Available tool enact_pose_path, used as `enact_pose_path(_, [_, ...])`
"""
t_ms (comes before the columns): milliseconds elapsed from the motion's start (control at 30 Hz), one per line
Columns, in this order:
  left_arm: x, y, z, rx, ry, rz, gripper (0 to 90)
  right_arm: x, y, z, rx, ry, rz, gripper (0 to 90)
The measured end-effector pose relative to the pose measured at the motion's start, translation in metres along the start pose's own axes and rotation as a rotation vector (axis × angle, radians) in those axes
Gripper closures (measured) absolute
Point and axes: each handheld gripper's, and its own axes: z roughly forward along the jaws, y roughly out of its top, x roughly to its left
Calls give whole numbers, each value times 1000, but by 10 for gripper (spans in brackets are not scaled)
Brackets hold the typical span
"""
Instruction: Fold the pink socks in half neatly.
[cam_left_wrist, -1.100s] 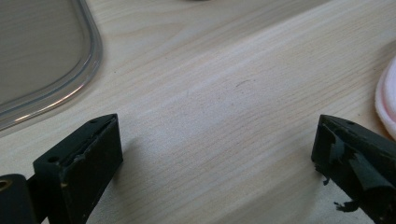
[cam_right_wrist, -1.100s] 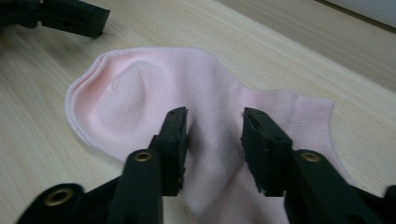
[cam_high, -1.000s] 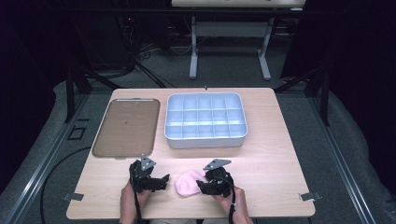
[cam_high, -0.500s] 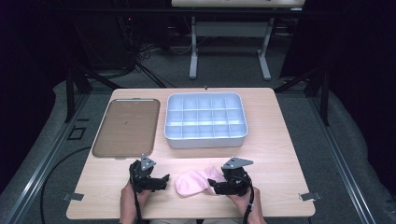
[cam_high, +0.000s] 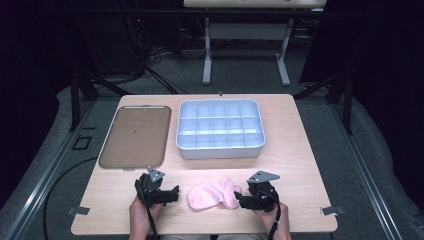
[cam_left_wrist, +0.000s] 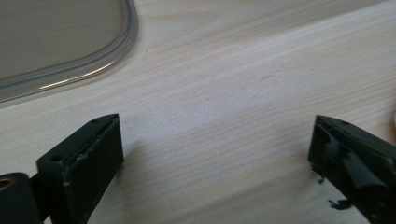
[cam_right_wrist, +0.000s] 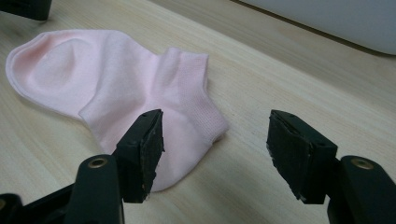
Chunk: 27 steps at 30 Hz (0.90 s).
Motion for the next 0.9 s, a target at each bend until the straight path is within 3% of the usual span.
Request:
enact_pose_path(133, [-10, -1, -13, -34, -106, -17, 100, -1, -2, 2, 1, -9, 12, 360])
enact_pose_path(333, [-33, 1, -30, -65, -256, 37, 184, -1, -4, 7, 21, -20, 20, 389])
enact_pose_path(433, [-40, 4, -32, -62, -307, 54, 232, -1, -5, 8, 29, -24, 23, 425])
enact_pose_path(533, [-46, 4, -26, -32, -323, 77, 296, 0, -5, 10, 36, -33, 21, 455])
enact_pose_path(600, [-49, 2, -23, -21, -311, 88, 344, 1, -4, 12, 33, -31, 23, 474])
enact_pose_path(900, [-50, -3, -21, -18, -295, 121, 501, 6, -2, 20, 63, -21, -5, 558])
